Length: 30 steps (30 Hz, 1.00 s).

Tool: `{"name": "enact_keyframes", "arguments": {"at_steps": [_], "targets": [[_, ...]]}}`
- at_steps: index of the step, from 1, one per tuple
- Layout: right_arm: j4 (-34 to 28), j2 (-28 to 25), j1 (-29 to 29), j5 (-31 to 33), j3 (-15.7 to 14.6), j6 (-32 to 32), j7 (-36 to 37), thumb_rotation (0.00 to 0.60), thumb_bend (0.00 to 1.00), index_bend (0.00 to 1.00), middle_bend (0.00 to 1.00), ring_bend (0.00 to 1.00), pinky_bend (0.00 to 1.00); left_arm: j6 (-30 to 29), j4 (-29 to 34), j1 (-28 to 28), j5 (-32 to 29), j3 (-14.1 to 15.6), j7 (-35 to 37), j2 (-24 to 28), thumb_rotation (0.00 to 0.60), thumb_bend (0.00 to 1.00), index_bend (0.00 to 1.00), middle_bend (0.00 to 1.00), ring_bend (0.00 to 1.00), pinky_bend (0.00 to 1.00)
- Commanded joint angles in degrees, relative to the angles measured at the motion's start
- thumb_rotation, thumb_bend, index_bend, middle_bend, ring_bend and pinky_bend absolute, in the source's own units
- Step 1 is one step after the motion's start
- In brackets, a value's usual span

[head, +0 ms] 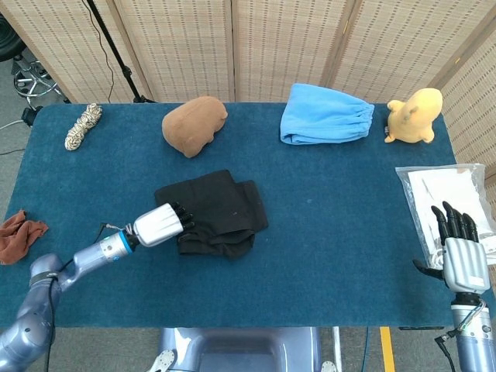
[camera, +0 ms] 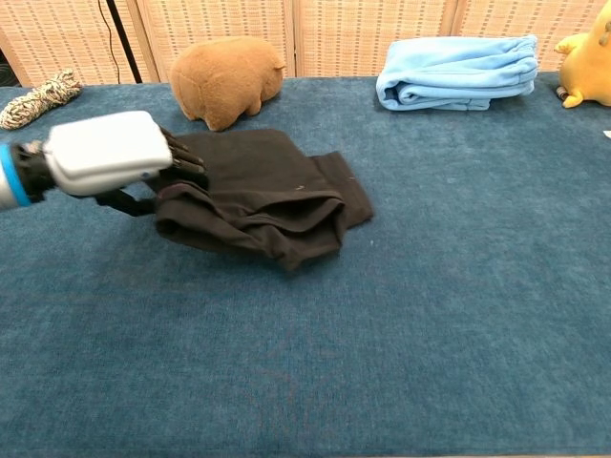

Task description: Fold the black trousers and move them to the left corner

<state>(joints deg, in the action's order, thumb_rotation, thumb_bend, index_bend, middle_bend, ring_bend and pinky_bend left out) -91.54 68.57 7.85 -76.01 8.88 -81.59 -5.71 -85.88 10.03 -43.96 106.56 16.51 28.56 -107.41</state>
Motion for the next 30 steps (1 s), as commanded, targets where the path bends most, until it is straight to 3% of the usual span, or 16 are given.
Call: {"name": "enact_keyframes", "arguments": {"at_steps": [1, 12, 30], "targets": [[-0.06, 0.02, 0.02, -0.08, -0.04, 0.01, -0.02, 0.6, 0.0, 0.0, 0.0, 0.0, 0.0, -4.58, 1.4, 2.54, 0.26, 0.41, 0.92, 4.3, 0.6, 0.99, 0.89, 0.75, 0.63, 0.75], [-0.77, 0.41, 0.06, -1.11, -0.87, 0.09, -0.84, 0.6, 0.0, 0.0, 0.0, 0.0, 0.0, -14.61, 3.36, 13.82, 0.36, 1.59, 1.35, 13.34, 0.6, 0.99, 0.9, 0.76, 0.63, 0.75], [-0.44, 1.17, 0.49, -1.26, -1.52, 1.22, -1.55, 0.6, 0.0, 0.0, 0.0, 0.0, 0.0, -19.43, 2.04, 28.64, 0.65, 3.29, 4.42, 17.87, 0.6, 0.98, 0.91, 0.76, 0.63, 0.75]]}}
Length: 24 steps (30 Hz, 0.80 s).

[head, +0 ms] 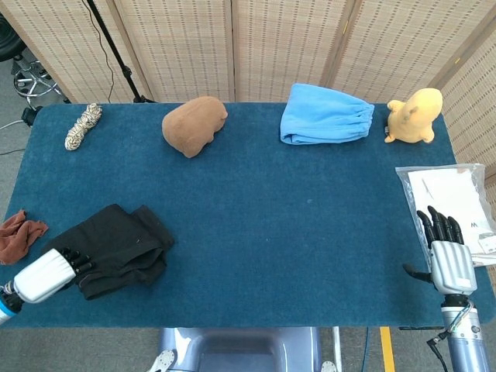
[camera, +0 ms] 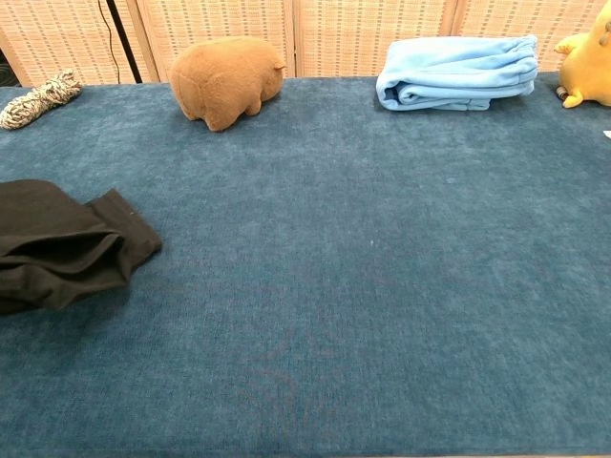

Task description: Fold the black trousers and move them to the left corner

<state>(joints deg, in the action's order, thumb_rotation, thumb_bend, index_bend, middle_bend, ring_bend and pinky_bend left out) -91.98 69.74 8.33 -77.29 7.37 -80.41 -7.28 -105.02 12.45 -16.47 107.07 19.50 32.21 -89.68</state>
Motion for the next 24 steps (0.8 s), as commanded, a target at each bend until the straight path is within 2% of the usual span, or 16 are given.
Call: {"name": "enact_keyframes", "arguments": {"at_steps": [1, 3, 5, 7, 8, 10, 13, 16, 17, 19, 22, 24], "targets": [[0.0, 0.0, 0.05, 0.02, -0.03, 0.14, 0.06, 0.6, 0.0, 0.0, 0.0, 0.0, 0.0, -0.2, -0.72, 1.51, 0.19, 0.31, 0.79, -0.01, 0.6, 0.98, 0.91, 0.76, 0.63, 0.75], [-0.07, -0.02, 0.08, 0.03, -0.07, 0.28, 0.17, 0.6, 0.0, 0.0, 0.0, 0.0, 0.0, -0.09, -1.02, 1.79, 0.13, 0.18, 0.79, -0.26, 0.6, 0.95, 0.91, 0.75, 0.62, 0.75], [-0.28, -0.09, 0.09, -0.03, -0.12, 0.35, 0.29, 0.6, 0.0, 0.0, 0.0, 0.0, 0.0, 0.16, -1.13, 2.08, -0.39, -0.4, 1.03, -0.71, 0.6, 0.84, 0.85, 0.69, 0.58, 0.75], [-0.49, -0.19, 0.01, -0.2, -0.13, 0.12, 0.35, 0.6, 0.0, 0.0, 0.0, 0.0, 0.0, 1.61, -1.07, 2.51, -1.18, -1.11, 1.18, -1.19, 0.6, 0.6, 0.73, 0.57, 0.46, 0.68], [-0.61, -0.24, -0.03, -0.25, -0.12, 0.0, 0.39, 0.6, 0.0, 0.0, 0.0, 0.0, 0.0, 2.1, -0.84, 2.7, -1.41, -1.32, 1.34, -1.33, 0.595, 0.53, 0.69, 0.53, 0.42, 0.64], [-0.78, -0.33, -0.11, -0.32, -0.11, -0.21, 0.33, 0.6, 0.0, 0.0, 0.0, 0.0, 0.0, 2.69, -0.42, 3.04, -1.41, -1.32, 1.95, -1.25, 0.541, 0.34, 0.59, 0.41, 0.32, 0.5], [-0.9, -0.31, -0.15, -0.29, -0.11, -0.29, 0.23, 0.6, 0.0, 0.0, 0.0, 0.0, 0.0, 3.14, -0.1, 3.61, -1.22, -1.13, 1.93, -0.82, 0.426, 0.15, 0.43, 0.23, 0.18, 0.33], [-1.01, -0.19, -0.09, -0.4, -0.2, -0.21, 0.05, 0.6, 0.0, 0.0, 0.0, 0.0, 0.0, 2.29, 0.71, 4.49, -0.7, -0.71, 1.84, 0.0, 0.361, 0.06, 0.32, 0.11, 0.08, 0.24], [-1.05, -0.16, -0.07, -0.45, -0.23, -0.2, -0.02, 0.6, 0.0, 0.0, 0.0, 0.0, 0.0, 2.12, 0.88, 4.67, -0.49, -0.54, 1.75, 0.23, 0.353, 0.05, 0.29, 0.09, 0.07, 0.24], [-1.18, -0.08, -0.05, -0.6, -0.29, -0.25, -0.19, 0.6, 0.0, 0.0, 0.0, 0.0, 0.0, 1.78, 1.35, 5.13, -0.12, -0.23, 1.57, 0.84, 0.339, 0.04, 0.18, 0.03, 0.03, 0.22], [-1.45, -0.06, -0.08, -0.76, -0.36, -0.39, -0.38, 0.6, 0.0, 0.0, 0.0, 0.0, 0.0, 0.94, 2.39, 5.58, -0.43, -0.7, 1.97, 1.45, 0.334, 0.03, 0.06, 0.0, 0.0, 0.19], [-1.67, -0.16, -0.17, -0.99, -0.37, -0.72, -0.52, 0.6, 0.0, 0.0, 0.0, 0.0, 0.0, -0.16, 3.83, 5.78, -1.34, -1.76, 3.22, 1.81, 0.332, 0.03, 0.02, 0.0, 0.0, 0.18]]}}
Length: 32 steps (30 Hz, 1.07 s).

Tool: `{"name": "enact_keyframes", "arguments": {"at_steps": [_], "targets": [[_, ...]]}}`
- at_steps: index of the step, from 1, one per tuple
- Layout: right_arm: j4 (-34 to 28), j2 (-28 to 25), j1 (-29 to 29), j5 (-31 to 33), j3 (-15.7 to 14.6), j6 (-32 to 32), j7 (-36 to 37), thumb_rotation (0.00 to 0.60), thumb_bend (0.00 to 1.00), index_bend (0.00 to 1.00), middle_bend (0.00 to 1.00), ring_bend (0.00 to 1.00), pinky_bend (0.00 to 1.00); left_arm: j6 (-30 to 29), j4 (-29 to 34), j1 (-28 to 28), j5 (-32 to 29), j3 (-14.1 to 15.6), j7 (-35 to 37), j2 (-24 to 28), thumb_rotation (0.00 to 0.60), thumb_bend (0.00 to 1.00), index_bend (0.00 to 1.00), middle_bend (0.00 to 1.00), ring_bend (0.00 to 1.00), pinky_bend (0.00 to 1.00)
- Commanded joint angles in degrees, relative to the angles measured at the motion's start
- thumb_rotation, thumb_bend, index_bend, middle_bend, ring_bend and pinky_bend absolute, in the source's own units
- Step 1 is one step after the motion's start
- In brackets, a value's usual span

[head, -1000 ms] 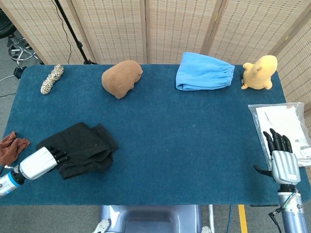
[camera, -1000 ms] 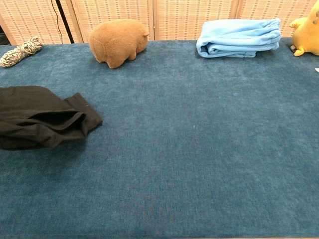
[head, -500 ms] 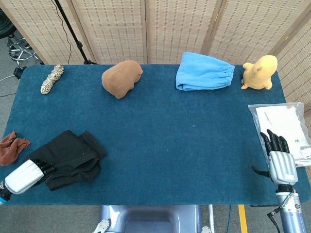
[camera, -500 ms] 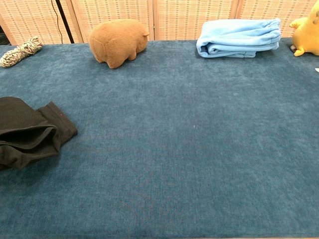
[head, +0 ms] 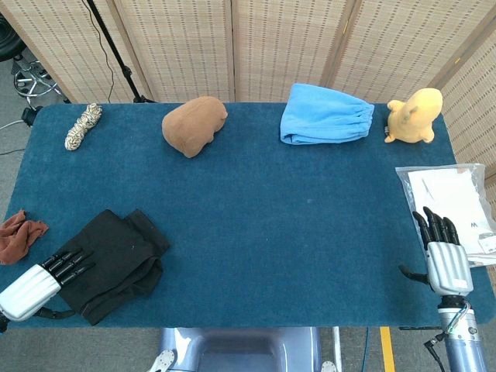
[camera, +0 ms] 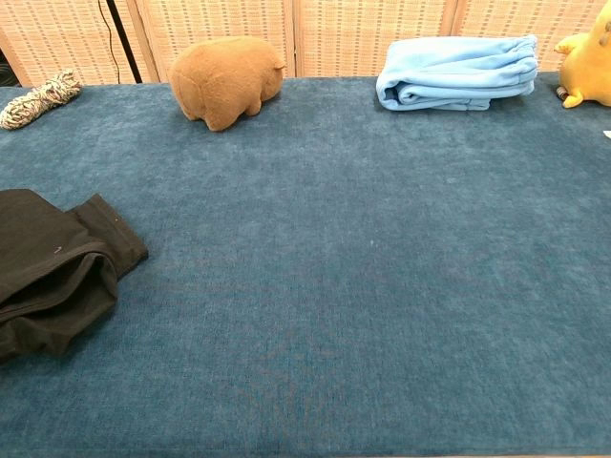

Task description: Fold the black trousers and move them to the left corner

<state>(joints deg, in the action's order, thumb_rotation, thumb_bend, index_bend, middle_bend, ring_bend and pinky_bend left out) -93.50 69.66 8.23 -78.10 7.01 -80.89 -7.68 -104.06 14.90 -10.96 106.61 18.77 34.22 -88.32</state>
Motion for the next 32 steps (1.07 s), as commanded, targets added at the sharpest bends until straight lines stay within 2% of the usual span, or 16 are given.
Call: {"name": "enact_keyframes", "arguments": {"at_steps": [1, 6, 10, 14, 16, 19, 22, 26, 32], "targets": [[-0.26, -0.16, -0.12, -0.3, -0.03, -0.38, -0.19, 0.6, 0.0, 0.0, 0.0, 0.0, 0.0, -1.58, 2.15, 0.26, -1.37, -1.63, 1.69, 0.58, 0.331, 0.03, 0.0, 0.0, 0.0, 0.16], [-1.08, -0.99, -0.42, -1.19, -0.18, -1.17, -0.04, 0.6, 0.0, 0.0, 0.0, 0.0, 0.0, -2.55, 9.24, -0.25, -3.99, -4.75, 3.69, 1.95, 0.301, 0.02, 0.0, 0.0, 0.0, 0.07], [-1.7, -1.69, -0.74, -1.83, -0.11, -2.13, -0.1, 0.6, 0.0, 0.0, 0.0, 0.0, 0.0, -0.54, 19.54, -1.43, -6.62, -7.73, 0.55, 4.7, 0.286, 0.02, 0.0, 0.0, 0.0, 0.0], [-1.19, -1.84, -0.88, -2.28, 0.17, -3.08, -0.64, 0.6, 0.0, 0.0, 0.0, 0.0, 0.0, 7.75, 36.46, -2.91, -11.4, -10.68, -8.01, 9.29, 0.278, 0.02, 0.0, 0.0, 0.0, 0.0], [-0.66, -1.74, -0.92, -2.53, 0.27, -3.55, -1.1, 0.6, 0.0, 0.0, 0.0, 0.0, 0.0, 10.98, 43.35, -3.32, -13.72, -11.78, -11.12, 11.18, 0.289, 0.02, 0.0, 0.0, 0.0, 0.0], [1.13, -1.13, -1.01, -3.42, 0.6, -5.22, -2.98, 0.6, 0.0, 0.0, 0.0, 0.0, 0.0, 16.65, 56.94, -4.05, -19.54, -14.66, -17.28, 15.07, 0.326, 0.02, 0.0, 0.0, 0.0, 0.0], [1.81, -0.47, -1.23, -3.36, 0.86, -6.13, -3.89, 0.6, 0.0, 0.0, 0.0, 0.0, 0.0, 18.02, 64.43, -3.94, -23.55, -17.26, -23.3, 17.03, 0.348, 0.02, 0.0, 0.0, 0.0, 0.0], [1.76, -0.47, -1.34, -2.67, 0.89, -5.92, -5.23, 0.6, 0.0, 0.0, 0.0, 0.0, 0.0, 19.46, 69.45, -3.55, -27.35, -19.45, -26.95, 18.6, 0.382, 0.02, 0.0, 0.0, 0.0, 0.0], [1.69, -0.31, -1.28, -2.63, 0.74, -5.86, -7.45, 0.6, 0.0, 0.0, 0.0, 0.0, 0.0, 22.55, 70.79, -3.49, -29.99, -20.49, -29.97, 19.57, 0.412, 0.02, 0.0, 0.0, 0.0, 0.0]]}}
